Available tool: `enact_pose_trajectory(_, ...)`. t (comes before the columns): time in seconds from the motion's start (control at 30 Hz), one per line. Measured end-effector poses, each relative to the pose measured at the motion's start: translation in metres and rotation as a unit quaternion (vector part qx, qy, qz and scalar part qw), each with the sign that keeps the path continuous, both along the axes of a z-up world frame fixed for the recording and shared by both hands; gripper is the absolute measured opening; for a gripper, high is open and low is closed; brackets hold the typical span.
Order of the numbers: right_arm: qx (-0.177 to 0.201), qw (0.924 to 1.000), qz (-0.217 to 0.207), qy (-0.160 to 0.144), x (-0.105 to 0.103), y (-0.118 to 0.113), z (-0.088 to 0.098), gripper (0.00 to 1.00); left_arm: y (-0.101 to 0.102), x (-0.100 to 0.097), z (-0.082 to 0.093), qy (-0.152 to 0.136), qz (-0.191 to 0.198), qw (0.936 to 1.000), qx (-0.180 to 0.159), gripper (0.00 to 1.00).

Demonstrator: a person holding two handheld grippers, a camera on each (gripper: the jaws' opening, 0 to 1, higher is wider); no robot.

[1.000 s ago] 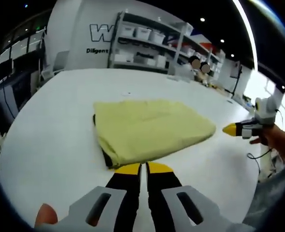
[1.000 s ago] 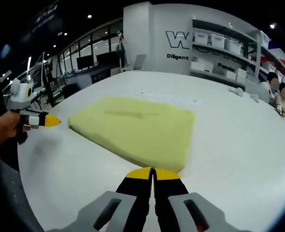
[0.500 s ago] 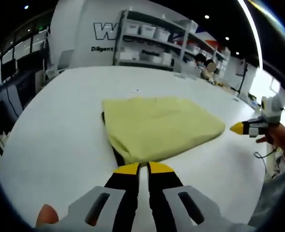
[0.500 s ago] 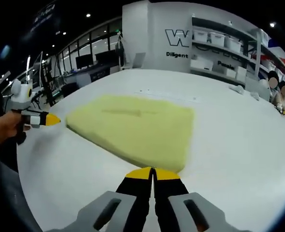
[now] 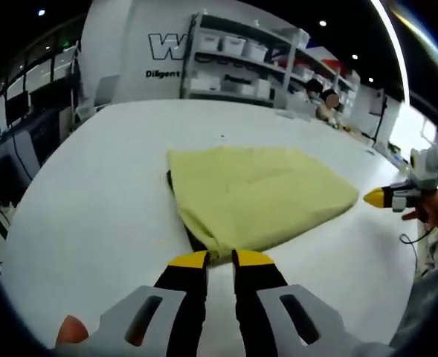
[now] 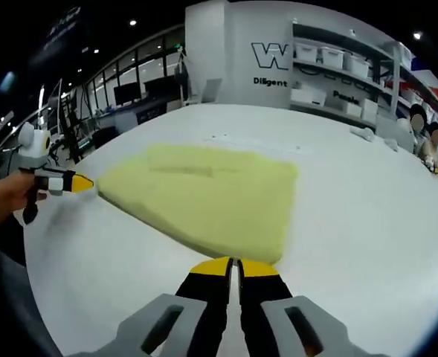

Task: Fold the garment on the visible template until the final outline fits inside the template.

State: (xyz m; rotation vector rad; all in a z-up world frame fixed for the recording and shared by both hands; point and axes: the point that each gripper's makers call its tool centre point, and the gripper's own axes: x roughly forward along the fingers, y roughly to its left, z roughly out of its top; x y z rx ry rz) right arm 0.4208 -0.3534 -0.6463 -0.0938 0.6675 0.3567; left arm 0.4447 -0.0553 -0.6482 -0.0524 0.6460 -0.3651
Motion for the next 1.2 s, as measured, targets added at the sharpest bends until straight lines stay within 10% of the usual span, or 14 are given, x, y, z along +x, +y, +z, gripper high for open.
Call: enact_pose_trajectory(1.2, -0.004, 0.9993, -0.035, 0.01, 0.011, -0.036, -0.013, 0.08, 0.005, 0.006, -0.009, 0.011, -0.005, 0.9999, -0.002, 0.0)
